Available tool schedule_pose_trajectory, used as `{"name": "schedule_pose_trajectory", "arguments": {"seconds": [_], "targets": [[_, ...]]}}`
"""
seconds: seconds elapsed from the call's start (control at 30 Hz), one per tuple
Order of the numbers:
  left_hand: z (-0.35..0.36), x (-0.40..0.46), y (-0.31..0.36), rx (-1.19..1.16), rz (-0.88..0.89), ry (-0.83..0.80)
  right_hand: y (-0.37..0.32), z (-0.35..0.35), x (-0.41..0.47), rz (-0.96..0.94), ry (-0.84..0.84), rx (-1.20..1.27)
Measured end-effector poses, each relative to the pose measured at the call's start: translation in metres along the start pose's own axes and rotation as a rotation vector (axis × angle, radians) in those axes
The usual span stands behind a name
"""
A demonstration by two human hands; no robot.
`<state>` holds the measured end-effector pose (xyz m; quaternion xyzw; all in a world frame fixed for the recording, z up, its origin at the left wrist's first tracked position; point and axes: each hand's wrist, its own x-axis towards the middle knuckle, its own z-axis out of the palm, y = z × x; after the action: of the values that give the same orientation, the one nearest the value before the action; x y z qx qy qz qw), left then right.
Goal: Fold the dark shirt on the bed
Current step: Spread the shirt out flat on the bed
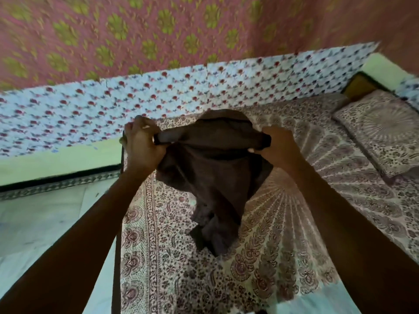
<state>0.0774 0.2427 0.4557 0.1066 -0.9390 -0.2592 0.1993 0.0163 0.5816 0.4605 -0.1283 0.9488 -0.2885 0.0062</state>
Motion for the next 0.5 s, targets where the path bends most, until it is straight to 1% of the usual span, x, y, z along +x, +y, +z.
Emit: {"name": "schedule_pose_trajectory", "arguments": {"seconds": [0.07,0.1,0.17,0.23,0.3,0.33,0.37,0.4,0.43,0.47,0.5], "targets": [[-0.006,-0.009,0.027,-0.187,0.007,-0.024,0.020,-0.024,-0.008,-0.061,0.054,0.128],[-0.009,-0.012,0.037,-0.279,-0.012,-0.060,0.027,-0.033,-0.011,-0.072,0.069,0.240],[-0.012,-0.025,0.068,-0.340,-0.028,-0.043,0.040,-0.054,-0.023,-0.077,0.034,0.449],[-0.015,-0.037,0.099,-0.281,0.010,0.002,0.048,-0.072,-0.035,-0.128,0.015,0.538],[-0.022,-0.046,0.127,-0.128,0.056,0.034,0.054,-0.091,-0.045,-0.181,-0.011,0.520],[-0.026,-0.049,0.140,-0.039,0.047,0.055,0.056,-0.105,-0.052,-0.218,-0.074,0.473],[-0.029,-0.050,0.151,0.054,0.017,0.078,0.063,-0.118,-0.056,-0.243,-0.148,0.362],[-0.033,-0.052,0.163,0.151,-0.018,0.106,0.070,-0.130,-0.057,-0.258,-0.229,0.178],[-0.035,-0.051,0.170,0.217,-0.039,0.132,0.077,-0.139,-0.057,-0.262,-0.297,-0.058],[-0.036,-0.053,0.178,0.251,-0.049,0.151,0.085,-0.147,-0.058,-0.243,-0.339,-0.266],[-0.037,-0.055,0.184,0.261,-0.051,0.164,0.090,-0.152,-0.060,-0.214,-0.354,-0.404]]}}
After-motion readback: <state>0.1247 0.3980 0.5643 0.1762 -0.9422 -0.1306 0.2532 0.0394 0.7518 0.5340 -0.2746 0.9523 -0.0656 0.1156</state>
